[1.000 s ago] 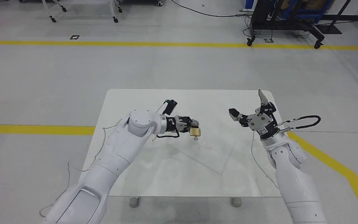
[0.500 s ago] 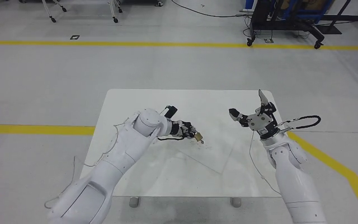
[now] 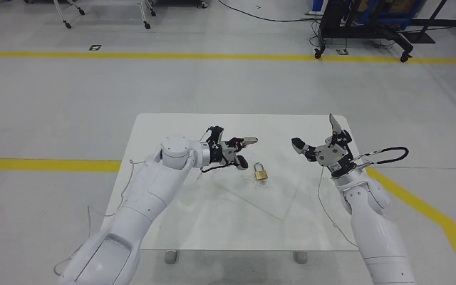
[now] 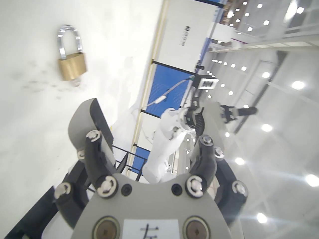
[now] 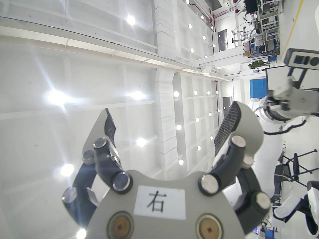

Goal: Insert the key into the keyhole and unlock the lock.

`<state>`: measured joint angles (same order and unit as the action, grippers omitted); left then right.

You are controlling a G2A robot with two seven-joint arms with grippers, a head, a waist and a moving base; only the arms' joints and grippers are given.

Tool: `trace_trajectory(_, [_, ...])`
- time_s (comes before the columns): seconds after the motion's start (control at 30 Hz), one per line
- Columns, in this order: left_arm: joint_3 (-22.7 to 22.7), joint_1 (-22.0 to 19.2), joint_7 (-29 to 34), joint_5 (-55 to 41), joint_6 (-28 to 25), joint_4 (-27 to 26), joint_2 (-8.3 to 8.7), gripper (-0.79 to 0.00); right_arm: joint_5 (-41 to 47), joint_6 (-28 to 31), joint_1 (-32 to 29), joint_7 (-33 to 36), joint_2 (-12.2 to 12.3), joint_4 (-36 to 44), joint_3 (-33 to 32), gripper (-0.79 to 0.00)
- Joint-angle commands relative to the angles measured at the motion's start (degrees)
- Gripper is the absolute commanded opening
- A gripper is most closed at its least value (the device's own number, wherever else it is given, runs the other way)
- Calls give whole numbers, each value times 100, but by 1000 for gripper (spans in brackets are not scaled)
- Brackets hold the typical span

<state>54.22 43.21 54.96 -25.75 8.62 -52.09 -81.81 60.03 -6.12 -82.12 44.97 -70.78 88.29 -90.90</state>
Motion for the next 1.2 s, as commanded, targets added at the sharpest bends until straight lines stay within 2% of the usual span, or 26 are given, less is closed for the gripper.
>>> trace_trajectory(0.0, [177,20,-88,53,-365,-126,55,0,0,0,0,0,0,0,0,0])
trace_trajectory(0.13, [654,171,-304,326,-932,-464,229,0,0,0,0,0,0,0,0,0])
trace_trajectory(0.23, [966,352,-505,800,-1141,-919,374,0,0,0,0,0,0,0,0,0])
trace_trajectory(0.47, [1540,838,-682,1675,-1041,-1802,640,0,0,0,0,0,0,0,0,0])
trace_trajectory(0.53, [1719,990,-718,1274,-1032,-1893,654,0,0,0,0,0,0,0,0,0])
trace_trajectory(1.07, [1719,990,-718,1274,-1032,-1893,654,0,0,0,0,0,0,0,0,0])
trace_trajectory(1.17, [1719,990,-718,1274,-1032,-1893,654,0,-475,351,-12,-185,15,117,-37,0])
